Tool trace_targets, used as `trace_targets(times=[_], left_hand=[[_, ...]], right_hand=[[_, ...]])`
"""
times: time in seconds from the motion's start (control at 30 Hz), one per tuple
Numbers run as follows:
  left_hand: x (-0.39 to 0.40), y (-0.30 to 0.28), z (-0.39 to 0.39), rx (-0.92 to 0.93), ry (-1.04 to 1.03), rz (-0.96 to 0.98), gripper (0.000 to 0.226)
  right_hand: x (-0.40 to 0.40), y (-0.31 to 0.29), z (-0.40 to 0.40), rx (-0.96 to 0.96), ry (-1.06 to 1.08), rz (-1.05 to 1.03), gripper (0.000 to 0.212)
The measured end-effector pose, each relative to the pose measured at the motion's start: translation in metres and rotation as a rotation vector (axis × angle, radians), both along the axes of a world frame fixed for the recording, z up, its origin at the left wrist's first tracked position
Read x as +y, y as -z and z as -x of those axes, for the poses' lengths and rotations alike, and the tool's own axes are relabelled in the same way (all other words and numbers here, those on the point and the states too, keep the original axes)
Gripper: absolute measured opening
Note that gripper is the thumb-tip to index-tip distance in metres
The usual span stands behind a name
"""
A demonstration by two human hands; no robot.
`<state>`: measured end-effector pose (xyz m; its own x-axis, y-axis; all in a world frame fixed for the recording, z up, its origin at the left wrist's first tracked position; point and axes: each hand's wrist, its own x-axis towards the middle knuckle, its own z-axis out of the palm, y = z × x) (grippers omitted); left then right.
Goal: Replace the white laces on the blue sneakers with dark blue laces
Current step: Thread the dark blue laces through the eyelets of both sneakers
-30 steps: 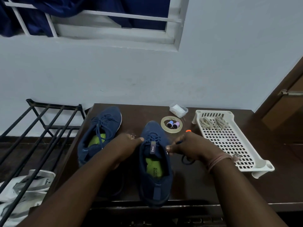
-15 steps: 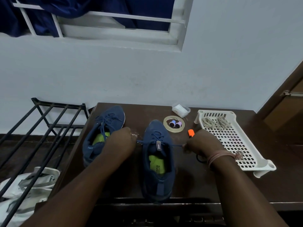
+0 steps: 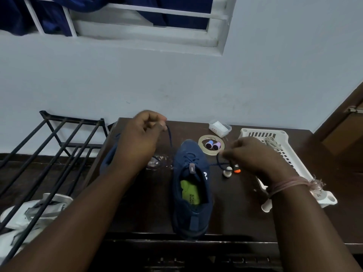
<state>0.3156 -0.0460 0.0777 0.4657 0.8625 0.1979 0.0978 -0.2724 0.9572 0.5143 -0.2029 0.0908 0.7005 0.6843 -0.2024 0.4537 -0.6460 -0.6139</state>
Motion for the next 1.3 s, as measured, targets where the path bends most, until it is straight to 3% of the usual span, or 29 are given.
trace_targets(times=[0.1, 0.2, 0.27, 0.47, 0.57, 0.7, 0.9, 1.17, 1.3], left_hand=[[-0.004, 0.020, -0.001, 0.323, 0.141, 0.039, 0.014], [-0.013, 0.041, -0.002, 0.631, 0.207, -0.110, 0.013], [-0.019, 0.052, -0.006, 0.715, 0.170, -0.262, 0.010], [-0.045, 0.057, -0.019, 0.618, 0.011, -0.543, 0.039], [-0.057, 0.052, -0.018, 0.739, -0.019, -0.602, 0.044], [-0.066, 0.051, -0.018, 0.903, -0.073, -0.703, 0.049], [-0.061, 0.058, -0.022, 0.839, -0.071, -0.536, 0.043], [-0.065, 0.060, -0.023, 0.693, -0.129, -0.624, 0.028], [-0.072, 0.060, -0.024, 0.793, -0.154, -0.707, 0.040]], right_hand=[[0.000, 0.011, 0.004, -0.135, -0.110, 0.208, 0.005], [0.006, 0.029, 0.005, -0.209, -0.105, 0.249, 0.013], [0.007, 0.033, 0.004, -0.251, -0.079, 0.241, 0.010], [0.004, 0.021, 0.005, -0.323, -0.023, 0.218, 0.008], [0.001, 0.017, 0.009, -0.296, -0.021, 0.196, 0.032], [0.001, 0.015, 0.012, -0.176, -0.094, 0.202, 0.021], [0.008, 0.011, 0.019, 0.048, -0.181, 0.116, 0.026], [0.015, 0.019, 0.021, 0.077, -0.203, -0.035, 0.015], [0.016, 0.024, 0.022, 0.008, -0.223, 0.006, 0.010]])
